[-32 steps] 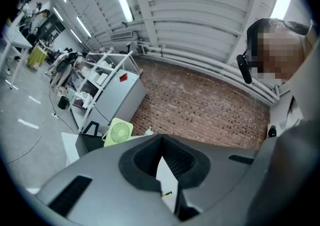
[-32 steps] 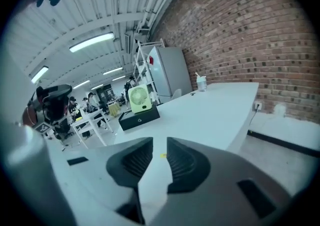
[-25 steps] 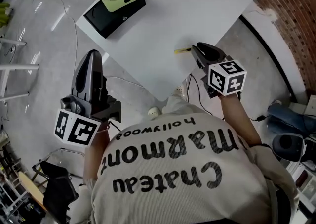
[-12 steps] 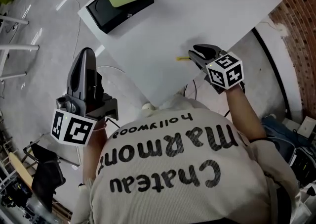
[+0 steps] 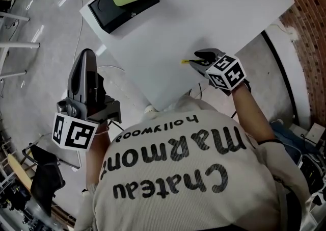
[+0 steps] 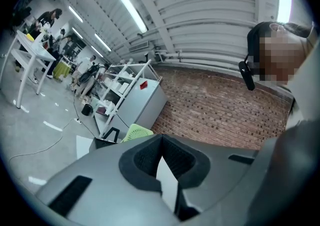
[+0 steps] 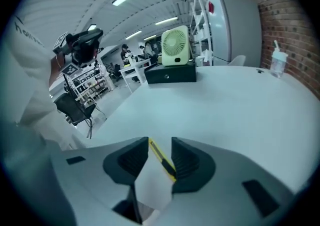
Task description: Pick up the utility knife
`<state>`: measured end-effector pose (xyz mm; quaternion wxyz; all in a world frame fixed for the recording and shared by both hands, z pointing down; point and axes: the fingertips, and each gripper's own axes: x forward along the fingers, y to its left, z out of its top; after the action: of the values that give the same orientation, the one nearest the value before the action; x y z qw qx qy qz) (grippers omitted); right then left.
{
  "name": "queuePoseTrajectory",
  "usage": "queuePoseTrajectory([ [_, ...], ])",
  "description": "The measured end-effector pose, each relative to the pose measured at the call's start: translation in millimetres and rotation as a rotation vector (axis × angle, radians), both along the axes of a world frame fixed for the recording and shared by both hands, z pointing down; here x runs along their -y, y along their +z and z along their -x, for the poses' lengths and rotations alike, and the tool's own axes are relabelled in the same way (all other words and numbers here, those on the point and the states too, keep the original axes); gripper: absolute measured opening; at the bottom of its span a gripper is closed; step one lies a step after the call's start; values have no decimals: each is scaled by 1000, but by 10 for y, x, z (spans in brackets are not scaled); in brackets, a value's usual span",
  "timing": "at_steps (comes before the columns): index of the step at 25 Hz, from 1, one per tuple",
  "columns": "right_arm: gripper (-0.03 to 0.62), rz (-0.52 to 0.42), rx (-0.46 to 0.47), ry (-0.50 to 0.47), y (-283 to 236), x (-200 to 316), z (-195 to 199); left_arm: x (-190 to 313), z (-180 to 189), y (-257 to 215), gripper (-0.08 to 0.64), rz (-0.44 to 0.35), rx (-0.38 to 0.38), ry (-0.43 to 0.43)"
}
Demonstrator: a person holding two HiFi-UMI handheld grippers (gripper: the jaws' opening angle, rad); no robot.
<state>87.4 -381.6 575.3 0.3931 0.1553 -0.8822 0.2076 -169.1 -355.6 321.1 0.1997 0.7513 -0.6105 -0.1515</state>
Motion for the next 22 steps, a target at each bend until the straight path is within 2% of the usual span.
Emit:
queuePoseTrajectory([
  [13,157,-51,-173,-164,265,-190,-24,-56,73,0,0,0,1,-9],
  [22,143,-65,-222,-142,291,-186,2,-116,172,-22,0,-8,-7,-10],
])
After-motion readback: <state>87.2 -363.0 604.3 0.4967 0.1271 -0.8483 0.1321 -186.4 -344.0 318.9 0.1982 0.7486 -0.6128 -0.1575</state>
